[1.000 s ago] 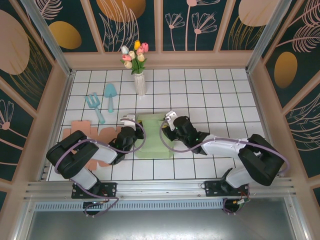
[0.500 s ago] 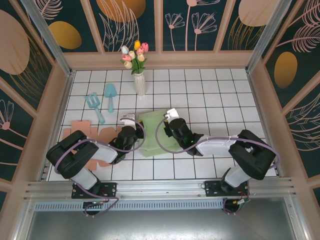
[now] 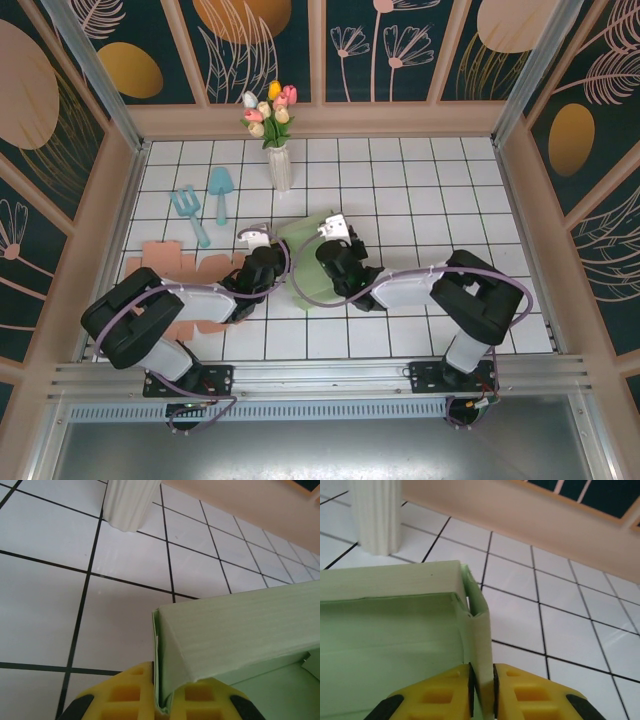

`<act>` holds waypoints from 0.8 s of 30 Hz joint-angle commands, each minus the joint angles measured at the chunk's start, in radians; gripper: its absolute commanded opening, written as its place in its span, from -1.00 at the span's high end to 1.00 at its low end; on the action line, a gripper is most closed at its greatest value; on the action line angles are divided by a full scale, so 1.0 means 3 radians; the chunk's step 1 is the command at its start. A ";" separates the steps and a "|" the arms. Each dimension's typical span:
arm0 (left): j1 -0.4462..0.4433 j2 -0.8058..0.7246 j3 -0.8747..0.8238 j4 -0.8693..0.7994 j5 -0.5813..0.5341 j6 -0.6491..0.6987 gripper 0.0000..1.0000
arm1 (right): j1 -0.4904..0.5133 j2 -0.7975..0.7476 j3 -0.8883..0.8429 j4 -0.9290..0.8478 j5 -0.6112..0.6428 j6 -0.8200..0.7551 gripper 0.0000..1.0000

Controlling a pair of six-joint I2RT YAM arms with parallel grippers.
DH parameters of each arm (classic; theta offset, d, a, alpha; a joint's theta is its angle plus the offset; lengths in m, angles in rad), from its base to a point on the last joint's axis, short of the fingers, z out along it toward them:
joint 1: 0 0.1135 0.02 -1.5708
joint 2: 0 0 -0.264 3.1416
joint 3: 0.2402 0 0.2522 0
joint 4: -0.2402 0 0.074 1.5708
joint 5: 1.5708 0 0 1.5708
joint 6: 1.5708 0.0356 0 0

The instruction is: Fold the paper box

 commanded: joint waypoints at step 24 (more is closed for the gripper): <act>-0.0042 -0.0045 0.0101 -0.0215 -0.0103 -0.0170 1.00 | -0.0298 -0.0009 -0.0124 0.0427 -0.0508 -0.0015 0.48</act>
